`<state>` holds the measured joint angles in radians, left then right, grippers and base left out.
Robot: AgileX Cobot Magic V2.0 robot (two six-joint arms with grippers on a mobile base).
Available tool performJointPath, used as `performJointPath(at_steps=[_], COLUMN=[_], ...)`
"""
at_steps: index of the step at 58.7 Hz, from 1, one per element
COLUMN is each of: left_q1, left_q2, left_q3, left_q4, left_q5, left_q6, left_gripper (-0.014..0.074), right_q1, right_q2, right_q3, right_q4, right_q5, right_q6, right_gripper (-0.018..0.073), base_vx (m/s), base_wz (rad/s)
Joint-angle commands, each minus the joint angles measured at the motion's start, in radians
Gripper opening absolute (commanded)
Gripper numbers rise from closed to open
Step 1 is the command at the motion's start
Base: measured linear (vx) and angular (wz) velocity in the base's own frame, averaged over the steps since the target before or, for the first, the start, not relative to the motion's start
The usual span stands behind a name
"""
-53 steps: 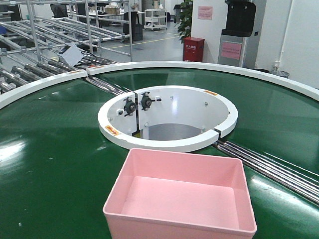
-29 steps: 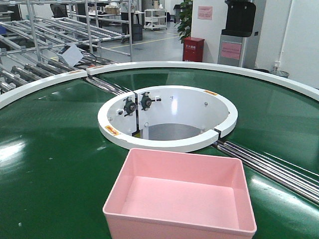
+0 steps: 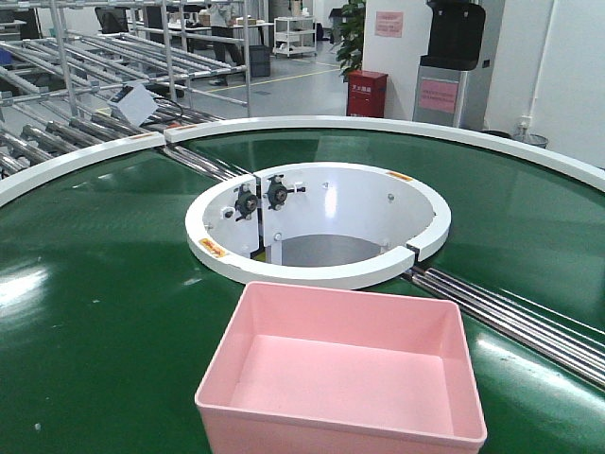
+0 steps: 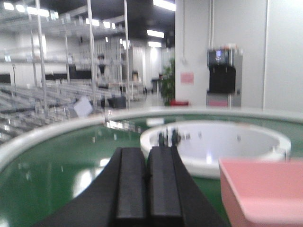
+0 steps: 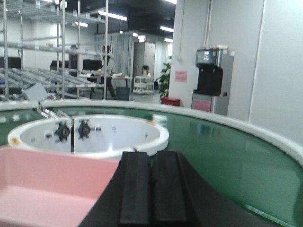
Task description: Grab pink bin and stack on right shelf
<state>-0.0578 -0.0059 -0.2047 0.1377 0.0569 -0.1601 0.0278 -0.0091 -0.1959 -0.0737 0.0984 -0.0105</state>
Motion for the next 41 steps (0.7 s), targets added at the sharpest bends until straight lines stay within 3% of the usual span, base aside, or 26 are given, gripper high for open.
performJointPath(at_steps=[1,11,17,30,36,41], left_q1=[0.001,0.001,0.001,0.001,0.000,-0.023], left_q2=[0.051,0.249,0.343,0.458,0.543,0.623], left_q3=[-0.182,-0.466,-0.532,-0.494,-0.514,-0.553], left_q4=[-0.005,-0.005,-0.007,-0.059,-0.088,-0.160], left_q5=[0.084,0.450,0.572,0.600,0.627,0.634], left_q6=[-0.010,0.047,0.053,0.021,0.117,0.200], left_gripper=[-0.0006,-0.0006,-0.0006,0.0008,0.0098,0.0229], right_q1=[0.001,0.001,0.001,0.001,0.023,0.087], right_q2=[0.057,0.256,0.371,0.565,0.662,0.752], right_q3=[-0.170,-0.435,-0.512,-0.517,-0.540,-0.588], right_q4=[-0.006,-0.003,0.004,0.012,0.074,0.088], right_q5=[0.071,0.430,0.578,0.624,0.654,0.702], right_q6=[-0.007,-0.014,-0.014,-0.022,-0.081,-0.139], right_gripper=[-0.0009,-0.0009,-0.0009,-0.0002,0.0072,0.0202], base_vx=[0.00,0.00,0.00,0.00,0.00,0.00], base_wz=[0.00,0.00,0.00,0.00,0.00,0.00])
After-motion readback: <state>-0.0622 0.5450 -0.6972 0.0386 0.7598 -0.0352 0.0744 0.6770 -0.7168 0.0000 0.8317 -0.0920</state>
